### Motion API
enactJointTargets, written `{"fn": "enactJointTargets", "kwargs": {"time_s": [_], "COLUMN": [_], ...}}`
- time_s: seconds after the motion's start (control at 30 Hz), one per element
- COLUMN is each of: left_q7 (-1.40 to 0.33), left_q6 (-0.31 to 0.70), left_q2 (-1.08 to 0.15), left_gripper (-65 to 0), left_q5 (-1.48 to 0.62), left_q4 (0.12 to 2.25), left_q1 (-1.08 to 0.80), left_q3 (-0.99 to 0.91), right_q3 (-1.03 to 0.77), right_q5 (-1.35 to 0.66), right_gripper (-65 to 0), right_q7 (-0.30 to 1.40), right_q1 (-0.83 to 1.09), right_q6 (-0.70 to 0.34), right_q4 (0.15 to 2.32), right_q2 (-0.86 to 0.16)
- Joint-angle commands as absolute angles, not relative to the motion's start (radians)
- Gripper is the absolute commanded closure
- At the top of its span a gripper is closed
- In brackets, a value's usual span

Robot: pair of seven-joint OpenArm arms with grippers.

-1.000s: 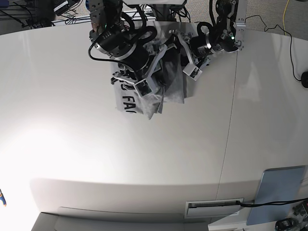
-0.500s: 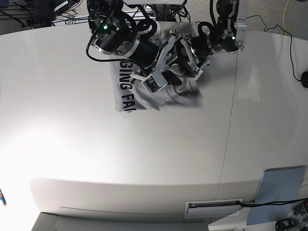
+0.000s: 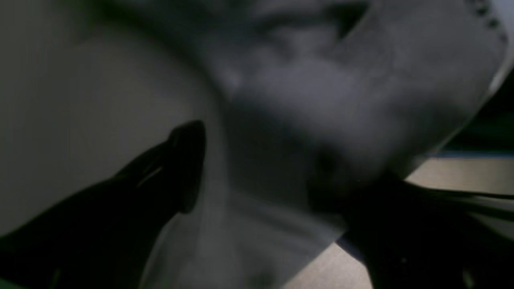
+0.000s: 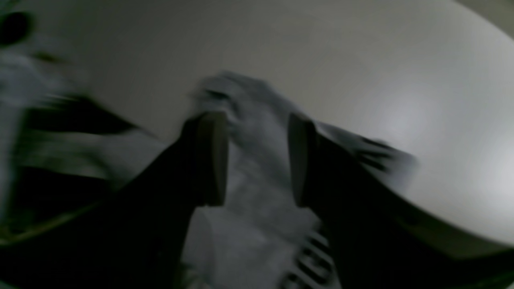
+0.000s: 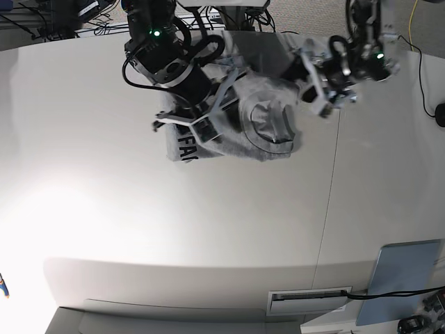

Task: Fold the T-shirt properly
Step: 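Lower the folded bundle with both grippers and release it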

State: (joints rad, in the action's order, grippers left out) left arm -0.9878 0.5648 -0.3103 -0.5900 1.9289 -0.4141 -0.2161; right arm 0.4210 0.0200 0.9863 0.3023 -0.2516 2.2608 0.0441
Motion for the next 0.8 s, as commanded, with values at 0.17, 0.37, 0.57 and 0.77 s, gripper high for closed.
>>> {"fn": "enactJointTargets", "kwargs": {"time_s": [0.17,0.37,0.57,0.77], "left_q7": [-0.969,-0.971,-0.971,-0.969], "left_q6": [0.613,0.641,0.682,0.678], "left_q2": [-0.316,-0.307,-0.283,-0.279], "left_gripper": [-37.3,-32.4,-4.7,0.0], "left_q5": [-0.745,-0.839,-0.867,-0.762], "left_q4": [2.033,2.062,2.062,2.056], "left_q1": [-0.491,-0.528,-0.536,-0.532], "left_q3": [-0.366,-0.364,-0.224,-0.052], "right_q3": [0.337,0.188,0.149,0.149], "right_q5": [0.072,-0.011,-0.01,0.006], "right_gripper": [-24.4,-24.4,-21.9,0.0], "right_q7": [0.928,0.911,0.885,0.878], "right_q1": [0.296,0.268,0.193,0.07], "right_q6": [-0.2,-0.202,-0.207,-0.239], "right_q4": [2.28,2.265,2.125,1.958], "right_q2": [0.016,-0.004,-0.014,-0.014]}}
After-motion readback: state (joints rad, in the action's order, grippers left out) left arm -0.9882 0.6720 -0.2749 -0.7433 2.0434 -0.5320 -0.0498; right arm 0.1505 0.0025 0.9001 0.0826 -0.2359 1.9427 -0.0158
